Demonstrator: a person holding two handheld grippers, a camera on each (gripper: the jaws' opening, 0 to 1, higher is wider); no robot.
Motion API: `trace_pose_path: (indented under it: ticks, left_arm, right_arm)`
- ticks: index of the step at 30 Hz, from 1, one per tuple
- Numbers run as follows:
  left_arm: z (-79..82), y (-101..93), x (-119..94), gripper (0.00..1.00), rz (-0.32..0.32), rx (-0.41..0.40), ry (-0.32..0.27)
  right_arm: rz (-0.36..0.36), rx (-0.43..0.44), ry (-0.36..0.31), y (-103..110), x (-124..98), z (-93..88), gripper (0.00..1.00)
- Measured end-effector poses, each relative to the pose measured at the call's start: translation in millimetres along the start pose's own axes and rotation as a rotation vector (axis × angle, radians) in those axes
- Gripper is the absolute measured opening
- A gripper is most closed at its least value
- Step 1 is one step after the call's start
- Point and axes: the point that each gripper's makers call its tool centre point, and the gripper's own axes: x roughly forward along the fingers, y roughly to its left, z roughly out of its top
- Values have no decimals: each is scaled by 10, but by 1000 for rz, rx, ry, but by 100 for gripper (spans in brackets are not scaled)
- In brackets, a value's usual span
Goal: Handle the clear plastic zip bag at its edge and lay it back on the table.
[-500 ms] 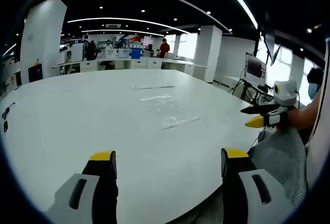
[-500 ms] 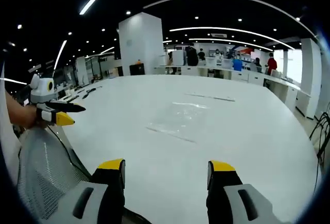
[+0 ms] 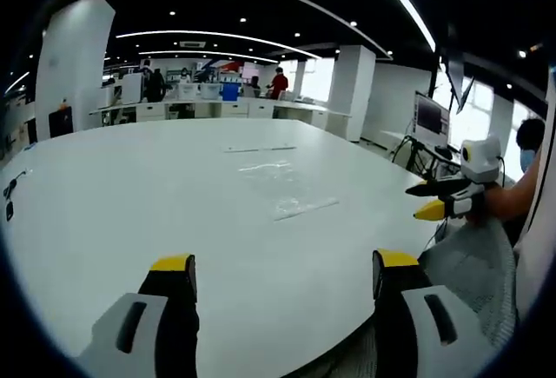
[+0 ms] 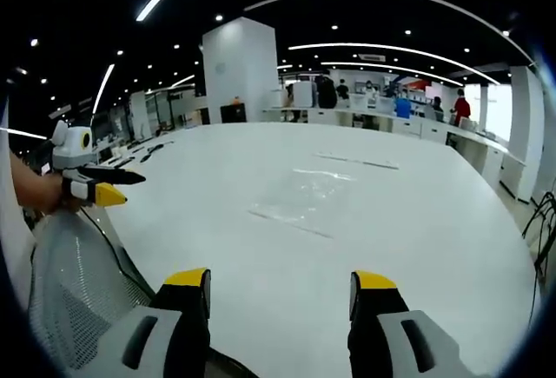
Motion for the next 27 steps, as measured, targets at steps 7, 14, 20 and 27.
trace_pose_path:
  ticks: [7, 14, 20, 27]
  left_arm:
    - [23, -38, -7, 82, 2, -1, 1]
    - [4, -36, 6, 82, 2, -1, 0]
    - [32, -65, -5, 82, 1, 1, 1]
    - [26, -18, -4, 82, 2, 1, -1]
  right_arm:
    - [2, -1, 3, 21, -5, 10, 63]
    - [2, -1, 3, -15, 7, -14, 63]
    - [1, 0, 0, -32, 11, -22, 63]
    - [0, 2, -3, -24, 6, -11, 63]
